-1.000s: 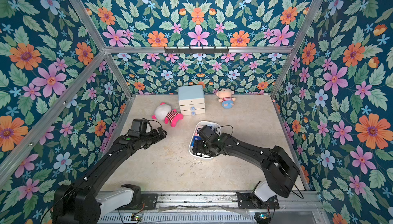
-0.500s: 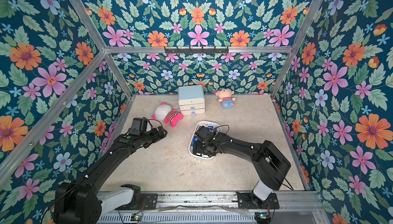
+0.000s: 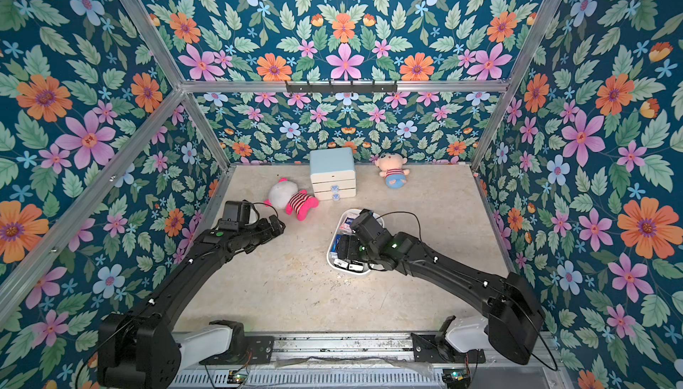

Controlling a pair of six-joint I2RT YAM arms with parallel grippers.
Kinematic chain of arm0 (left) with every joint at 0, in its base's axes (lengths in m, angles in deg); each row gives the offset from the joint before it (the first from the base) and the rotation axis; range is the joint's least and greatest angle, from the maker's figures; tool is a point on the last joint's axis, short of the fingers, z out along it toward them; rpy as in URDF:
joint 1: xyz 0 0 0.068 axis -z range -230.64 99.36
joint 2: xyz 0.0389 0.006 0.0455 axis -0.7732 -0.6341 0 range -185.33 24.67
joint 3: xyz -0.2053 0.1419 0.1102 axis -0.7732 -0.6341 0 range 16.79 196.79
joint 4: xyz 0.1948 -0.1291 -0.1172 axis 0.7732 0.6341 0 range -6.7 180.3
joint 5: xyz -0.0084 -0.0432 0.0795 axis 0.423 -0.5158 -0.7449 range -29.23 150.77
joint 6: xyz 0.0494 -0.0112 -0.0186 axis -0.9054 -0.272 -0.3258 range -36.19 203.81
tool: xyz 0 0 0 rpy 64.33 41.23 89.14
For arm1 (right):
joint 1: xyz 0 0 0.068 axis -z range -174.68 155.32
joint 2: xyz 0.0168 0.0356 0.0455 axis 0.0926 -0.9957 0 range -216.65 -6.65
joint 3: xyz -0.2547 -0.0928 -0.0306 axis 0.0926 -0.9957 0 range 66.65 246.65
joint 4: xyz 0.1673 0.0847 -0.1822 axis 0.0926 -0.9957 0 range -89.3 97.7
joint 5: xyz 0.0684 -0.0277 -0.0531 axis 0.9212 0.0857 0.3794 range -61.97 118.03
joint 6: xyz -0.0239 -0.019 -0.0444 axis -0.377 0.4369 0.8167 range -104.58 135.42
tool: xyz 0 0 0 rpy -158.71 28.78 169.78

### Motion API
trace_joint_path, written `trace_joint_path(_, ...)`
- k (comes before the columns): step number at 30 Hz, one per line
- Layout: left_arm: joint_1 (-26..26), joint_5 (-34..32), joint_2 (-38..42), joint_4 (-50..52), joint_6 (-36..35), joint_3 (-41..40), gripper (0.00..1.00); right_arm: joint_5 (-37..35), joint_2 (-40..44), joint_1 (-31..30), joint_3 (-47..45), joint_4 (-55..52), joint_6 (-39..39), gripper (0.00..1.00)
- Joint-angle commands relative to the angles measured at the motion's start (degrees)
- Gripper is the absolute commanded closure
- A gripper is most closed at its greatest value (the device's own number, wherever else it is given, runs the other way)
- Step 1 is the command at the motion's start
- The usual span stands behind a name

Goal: Put the pocket tissues into the storage box
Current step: Reset both arms

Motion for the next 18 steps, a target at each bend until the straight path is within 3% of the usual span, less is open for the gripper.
trace_joint_path(1, -2.62, -3.48, -0.28, -0.97, -4.52, 0.88, 0.01, -11.14, 4.43, 4.32, -1.94, -4.04, 0.29, 0.11)
trace_joint_path(6, -6.69, -12.10, -1.25, -9.94, -13.58, -2.45, 0.01, -17.90, 19.50, 22.29, -16.36, 5.27, 6.74, 0.12)
trace_joint_path(9, -8.74, -13.92, -0.80, -20.24, -18.16, -8.12, 0.01, -13.84, 26.76, 36.92, -26.28, 14.25, 13.18, 0.14)
trace_joint_path(12, -9.71, -17.20, 1.59, -33.43, -21.63, -15.19, 0.01, -7.78, 27.67, 48.68, -31.75, 21.58, 17.90, 0.14)
trace_joint_path(15, -9.98, -21.54, 2.11, -47.25, -27.11, -21.88, 0.01, -10.97, 22.57, 52.93, -33.52, 27.12, 22.92, 0.13)
trace_joint_path(18, -11.67, -22.36, -2.25, -56.30, -28.56, -24.05, 0.01, -14.29, 15.81, 53.12, -35.88, 38.31, 28.84, 0.12)
